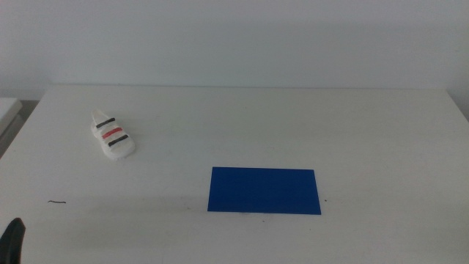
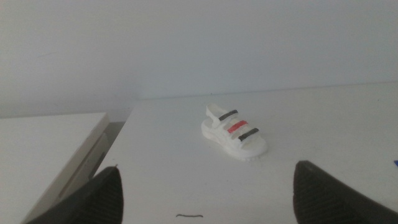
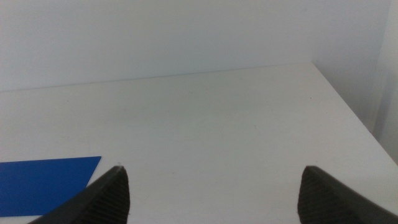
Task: Use one arm to grab the shoe from the table and place it on the mat.
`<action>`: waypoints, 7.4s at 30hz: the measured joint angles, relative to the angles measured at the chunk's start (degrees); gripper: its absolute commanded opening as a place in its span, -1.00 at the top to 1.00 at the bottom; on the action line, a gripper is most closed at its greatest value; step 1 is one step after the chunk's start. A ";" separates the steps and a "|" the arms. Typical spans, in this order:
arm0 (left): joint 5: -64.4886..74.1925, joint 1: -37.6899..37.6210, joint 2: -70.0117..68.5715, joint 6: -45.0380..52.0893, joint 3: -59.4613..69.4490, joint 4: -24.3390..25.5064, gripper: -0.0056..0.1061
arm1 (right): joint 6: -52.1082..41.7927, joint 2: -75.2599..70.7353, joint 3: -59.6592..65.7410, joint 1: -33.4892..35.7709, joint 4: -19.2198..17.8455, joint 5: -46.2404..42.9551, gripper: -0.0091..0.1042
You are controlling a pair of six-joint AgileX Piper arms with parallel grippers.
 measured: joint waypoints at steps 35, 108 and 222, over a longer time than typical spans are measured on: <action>52.08 -0.21 105.27 -35.02 -95.22 -0.05 -0.78 | 0.00 0.00 0.00 0.00 0.00 0.00 -0.56; 58.42 -42.76 126.53 -55.94 -111.90 1.69 0.93 | 0.00 0.00 0.00 0.00 0.00 0.00 -0.56; 5.70 -1.73 28.94 -11.43 -25.92 8.27 -0.78 | 0.00 0.00 0.00 0.00 0.00 0.00 -0.56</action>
